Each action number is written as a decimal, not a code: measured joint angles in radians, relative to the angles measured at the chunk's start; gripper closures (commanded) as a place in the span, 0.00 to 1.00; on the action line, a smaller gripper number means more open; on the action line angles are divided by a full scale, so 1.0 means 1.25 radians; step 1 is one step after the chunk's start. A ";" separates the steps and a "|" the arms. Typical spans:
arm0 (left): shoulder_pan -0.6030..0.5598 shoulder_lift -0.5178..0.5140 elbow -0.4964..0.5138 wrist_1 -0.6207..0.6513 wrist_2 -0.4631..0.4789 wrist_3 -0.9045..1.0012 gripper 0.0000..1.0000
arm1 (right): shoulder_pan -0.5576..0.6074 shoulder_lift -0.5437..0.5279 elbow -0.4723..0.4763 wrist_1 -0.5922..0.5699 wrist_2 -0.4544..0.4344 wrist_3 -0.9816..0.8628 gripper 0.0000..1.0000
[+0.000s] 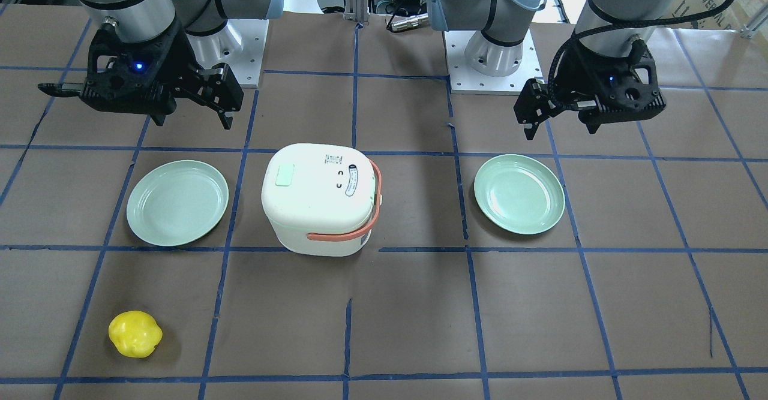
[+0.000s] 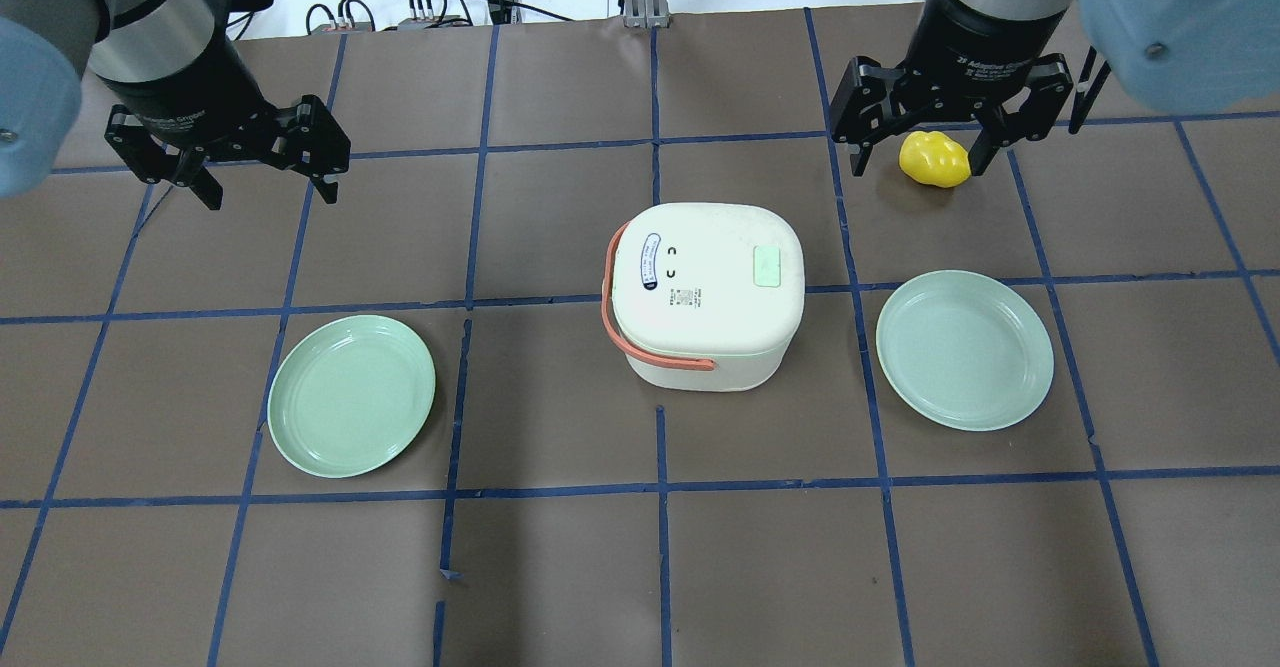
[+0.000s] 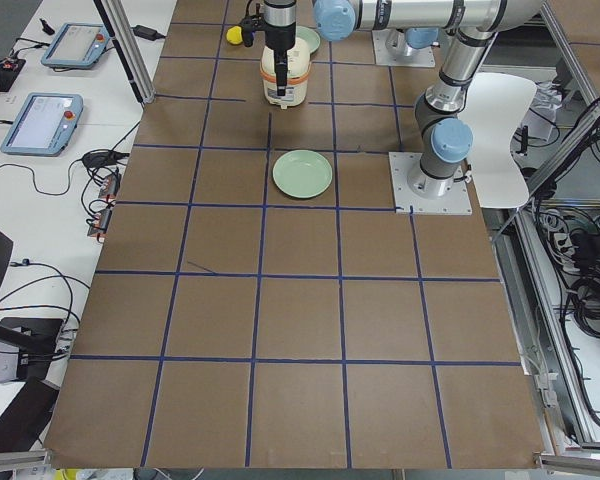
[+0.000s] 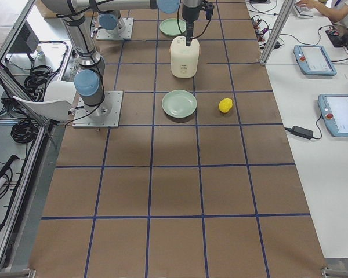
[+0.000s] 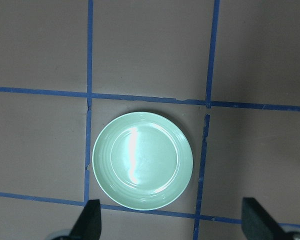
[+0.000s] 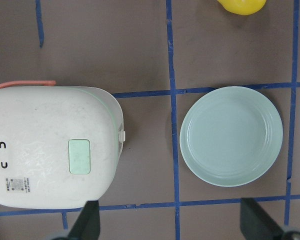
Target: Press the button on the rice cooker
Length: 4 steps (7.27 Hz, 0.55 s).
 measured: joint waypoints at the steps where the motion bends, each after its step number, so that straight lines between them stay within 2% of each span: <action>1: 0.000 0.000 0.000 0.000 0.000 0.000 0.00 | -0.002 0.000 -0.001 -0.001 0.000 -0.001 0.00; 4: 0.000 0.000 0.000 0.000 0.000 0.000 0.00 | -0.004 0.000 -0.002 -0.006 0.001 -0.002 0.00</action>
